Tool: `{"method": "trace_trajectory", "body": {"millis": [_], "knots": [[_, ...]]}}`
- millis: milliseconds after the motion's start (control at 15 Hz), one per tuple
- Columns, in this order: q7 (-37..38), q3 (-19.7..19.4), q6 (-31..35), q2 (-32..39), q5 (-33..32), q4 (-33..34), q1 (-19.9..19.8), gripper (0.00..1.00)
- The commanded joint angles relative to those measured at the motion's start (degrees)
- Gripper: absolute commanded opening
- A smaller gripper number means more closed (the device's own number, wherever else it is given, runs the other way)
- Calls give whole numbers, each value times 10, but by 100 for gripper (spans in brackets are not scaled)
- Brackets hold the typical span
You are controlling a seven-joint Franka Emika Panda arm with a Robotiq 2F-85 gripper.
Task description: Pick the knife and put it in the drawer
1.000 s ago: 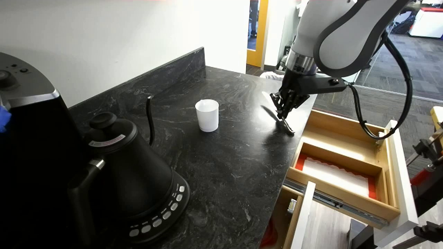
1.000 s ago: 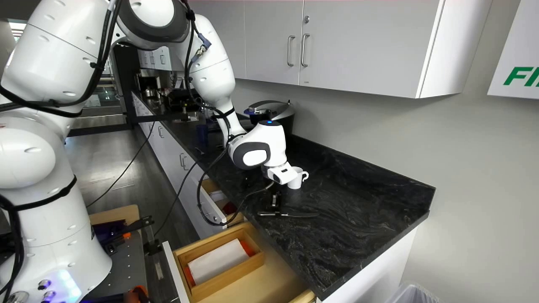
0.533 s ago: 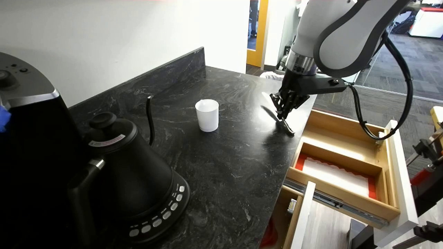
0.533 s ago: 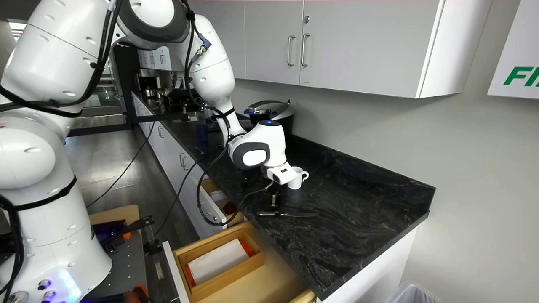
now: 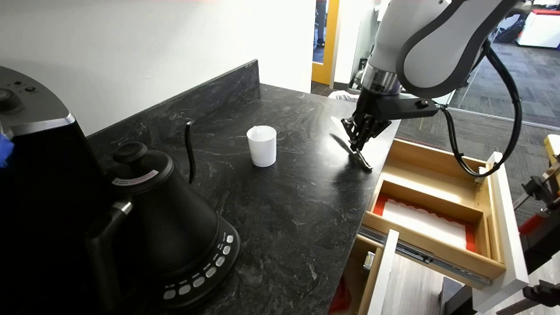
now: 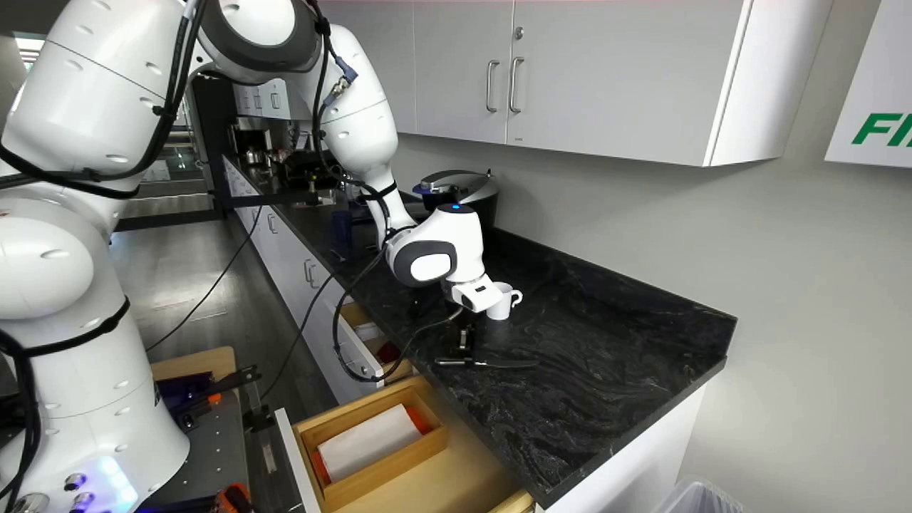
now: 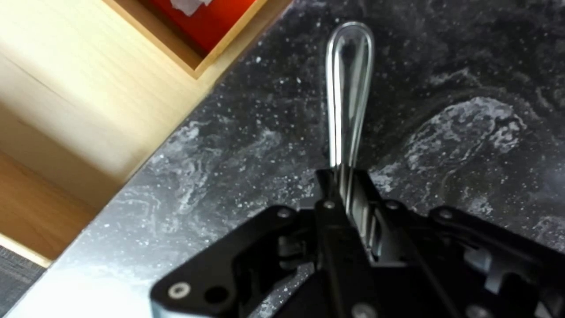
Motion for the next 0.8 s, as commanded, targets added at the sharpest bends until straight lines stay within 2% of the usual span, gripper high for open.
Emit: {"method": "trace_trajectory", "body": {"millis": [0,267,533,600,733], "knots": [[-4,-5,-8,-6,5,6,8,6],[12,-33,-22,-114,-17,-45,53,6],[38,-67,-43,-222,-79,-102,94,6],[42,-66,-57,-253,-102,-134,91,6],[28,-39,-76,-302,-127,-192,61,7]]}}
